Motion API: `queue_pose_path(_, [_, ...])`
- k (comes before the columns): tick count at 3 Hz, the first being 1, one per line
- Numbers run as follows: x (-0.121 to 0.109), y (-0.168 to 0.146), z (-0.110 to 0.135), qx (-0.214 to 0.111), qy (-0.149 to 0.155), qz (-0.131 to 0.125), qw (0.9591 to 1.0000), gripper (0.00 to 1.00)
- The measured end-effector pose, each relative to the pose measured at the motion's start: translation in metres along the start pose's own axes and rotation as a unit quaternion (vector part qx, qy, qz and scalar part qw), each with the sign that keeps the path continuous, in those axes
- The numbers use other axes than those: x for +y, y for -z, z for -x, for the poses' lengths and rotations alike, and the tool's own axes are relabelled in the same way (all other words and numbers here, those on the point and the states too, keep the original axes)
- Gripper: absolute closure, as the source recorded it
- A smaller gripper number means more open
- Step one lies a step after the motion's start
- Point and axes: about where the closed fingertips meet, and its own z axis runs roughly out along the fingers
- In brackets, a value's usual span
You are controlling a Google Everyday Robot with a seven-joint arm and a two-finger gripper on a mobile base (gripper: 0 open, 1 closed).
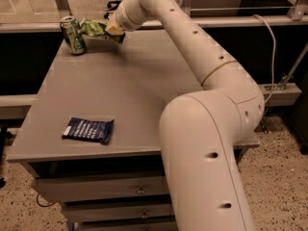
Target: Move green jalapeno chip bag near green can
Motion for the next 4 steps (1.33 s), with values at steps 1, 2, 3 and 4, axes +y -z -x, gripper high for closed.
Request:
queue_pose_path(1, [0.006, -0.008, -0.004, -0.005, 0.007, 0.008, 0.9999, 1.0])
queue_pose_path(2, [0.012, -0.009, -0.009, -0.001, 0.006, 0.016, 0.9998, 0.82])
queue_pose_path(3, [0.013, -0.002, -0.015, 0.003, 0.006, 0.021, 0.9997, 0.59])
queue_pose_path(4, [0.01, 0.008, -0.024, 0.009, 0.006, 0.025, 0.9996, 0.36])
